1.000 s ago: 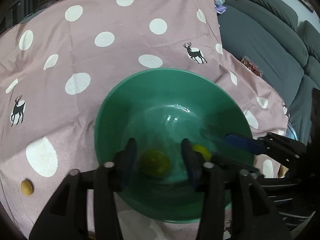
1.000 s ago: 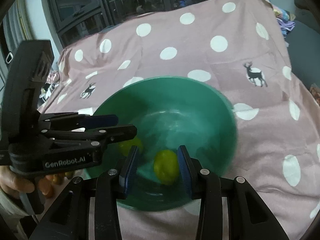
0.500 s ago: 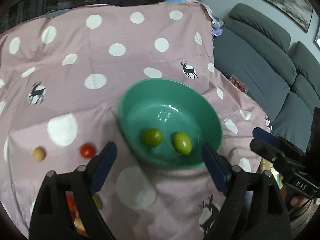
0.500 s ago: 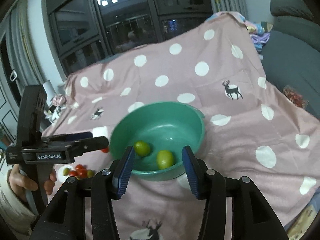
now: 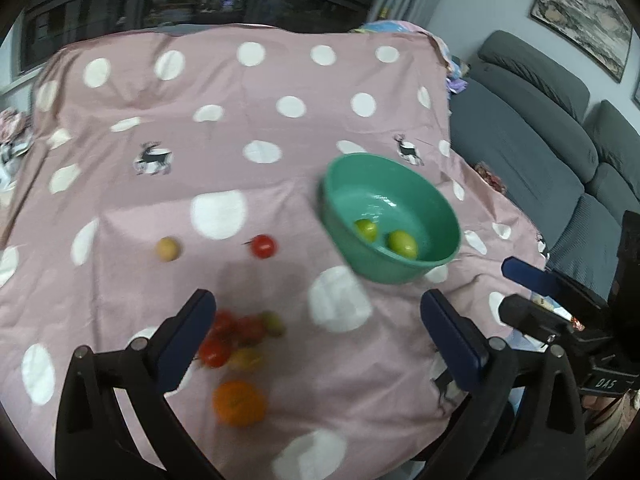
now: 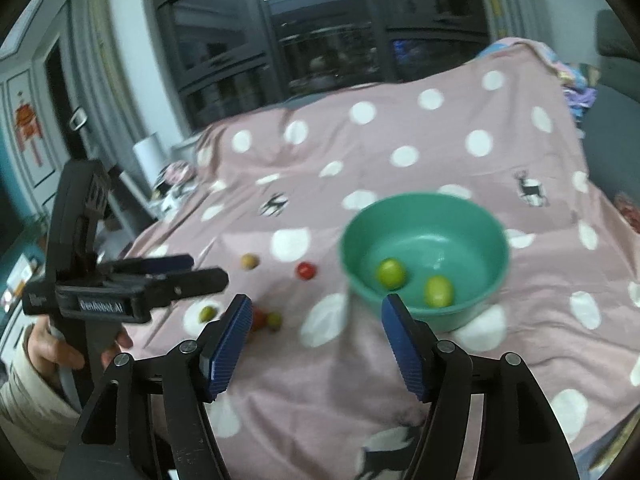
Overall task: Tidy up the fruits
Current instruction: 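Withdraw the right tool from the bowl toward the small yellow-brown fruit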
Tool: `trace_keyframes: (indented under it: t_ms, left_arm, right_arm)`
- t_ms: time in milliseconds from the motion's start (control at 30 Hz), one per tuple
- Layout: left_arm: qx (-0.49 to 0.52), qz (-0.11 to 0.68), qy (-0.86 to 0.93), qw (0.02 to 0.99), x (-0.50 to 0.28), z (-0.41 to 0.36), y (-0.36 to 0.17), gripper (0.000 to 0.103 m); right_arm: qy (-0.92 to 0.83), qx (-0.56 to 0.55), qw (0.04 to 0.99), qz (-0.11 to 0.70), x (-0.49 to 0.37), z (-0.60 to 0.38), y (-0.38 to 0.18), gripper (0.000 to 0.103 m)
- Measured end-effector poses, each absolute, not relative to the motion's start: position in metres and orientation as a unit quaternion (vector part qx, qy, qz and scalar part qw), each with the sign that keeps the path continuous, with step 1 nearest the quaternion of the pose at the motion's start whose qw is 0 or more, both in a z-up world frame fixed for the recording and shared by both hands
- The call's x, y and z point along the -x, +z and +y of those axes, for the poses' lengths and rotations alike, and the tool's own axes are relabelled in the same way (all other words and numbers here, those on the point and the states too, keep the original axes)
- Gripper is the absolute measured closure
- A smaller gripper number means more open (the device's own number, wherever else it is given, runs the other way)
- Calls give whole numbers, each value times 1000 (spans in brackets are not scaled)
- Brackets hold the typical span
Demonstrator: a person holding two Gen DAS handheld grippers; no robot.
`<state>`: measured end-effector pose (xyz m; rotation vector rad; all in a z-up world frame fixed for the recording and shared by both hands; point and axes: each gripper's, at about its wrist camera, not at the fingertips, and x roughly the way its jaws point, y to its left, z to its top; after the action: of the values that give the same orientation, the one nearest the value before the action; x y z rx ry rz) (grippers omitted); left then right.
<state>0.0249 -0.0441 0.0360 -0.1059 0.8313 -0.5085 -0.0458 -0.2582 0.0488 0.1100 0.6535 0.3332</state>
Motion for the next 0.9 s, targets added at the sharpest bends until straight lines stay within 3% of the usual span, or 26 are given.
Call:
trace_keyframes:
  t_ms: [433,900]
  left_arm:
    - [131,418,-160,885,0,54,-7,1]
    - [93,415,-177,887,1,50,-34,7]
  right_arm:
    - [235,-21,893,383,38,-189,7,35]
    - [230,-6,872,433,10,-169,-31,35]
